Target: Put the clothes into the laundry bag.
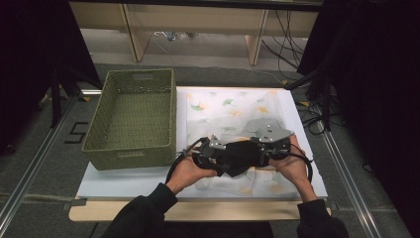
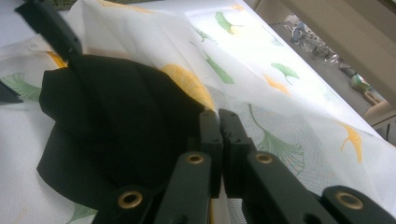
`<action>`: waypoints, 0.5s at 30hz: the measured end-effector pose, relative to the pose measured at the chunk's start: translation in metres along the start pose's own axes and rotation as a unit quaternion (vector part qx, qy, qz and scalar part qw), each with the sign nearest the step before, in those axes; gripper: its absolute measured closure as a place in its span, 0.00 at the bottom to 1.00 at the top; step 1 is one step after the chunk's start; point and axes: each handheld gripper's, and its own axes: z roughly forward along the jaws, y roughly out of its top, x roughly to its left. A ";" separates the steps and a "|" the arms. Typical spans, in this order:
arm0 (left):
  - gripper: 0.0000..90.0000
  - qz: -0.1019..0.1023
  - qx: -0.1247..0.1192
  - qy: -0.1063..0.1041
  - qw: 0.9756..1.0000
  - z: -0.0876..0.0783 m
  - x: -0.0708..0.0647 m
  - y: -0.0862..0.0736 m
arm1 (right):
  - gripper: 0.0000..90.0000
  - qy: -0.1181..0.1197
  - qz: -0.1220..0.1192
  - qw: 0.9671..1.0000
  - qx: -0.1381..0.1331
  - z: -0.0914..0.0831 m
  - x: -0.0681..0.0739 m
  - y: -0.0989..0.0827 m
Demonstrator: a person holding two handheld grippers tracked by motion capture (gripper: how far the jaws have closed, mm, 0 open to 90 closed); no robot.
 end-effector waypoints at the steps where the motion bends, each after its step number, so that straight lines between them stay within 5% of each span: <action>1: 0.51 0.001 0.002 -0.006 1.000 0.001 -0.001 0.000 | 1.00 -0.003 0.005 1.000 0.002 0.000 0.000 0.000; 3: 0.57 0.025 0.023 -0.017 0.999 0.002 0.001 0.000 | 1.00 -0.001 0.008 1.000 0.001 0.000 0.001 0.000; 6: 0.66 0.011 0.006 -0.018 1.000 0.006 -0.003 0.000 | 1.00 -0.001 0.000 1.000 -0.001 -0.001 -0.001 0.000; 9: 0.74 0.026 0.018 -0.027 0.999 0.005 -0.002 0.000 | 1.00 -0.002 -0.001 1.000 -0.003 -0.001 -0.001 0.000; 10: 0.79 0.009 -0.006 -0.017 1.000 0.006 -0.005 -0.001 | 1.00 -0.002 -0.001 1.000 -0.004 -0.001 -0.001 0.001; 15: 0.96 0.027 -0.010 -0.035 0.999 0.001 -0.003 0.002 | 1.00 -0.004 0.001 1.000 -0.003 -0.002 -0.001 0.001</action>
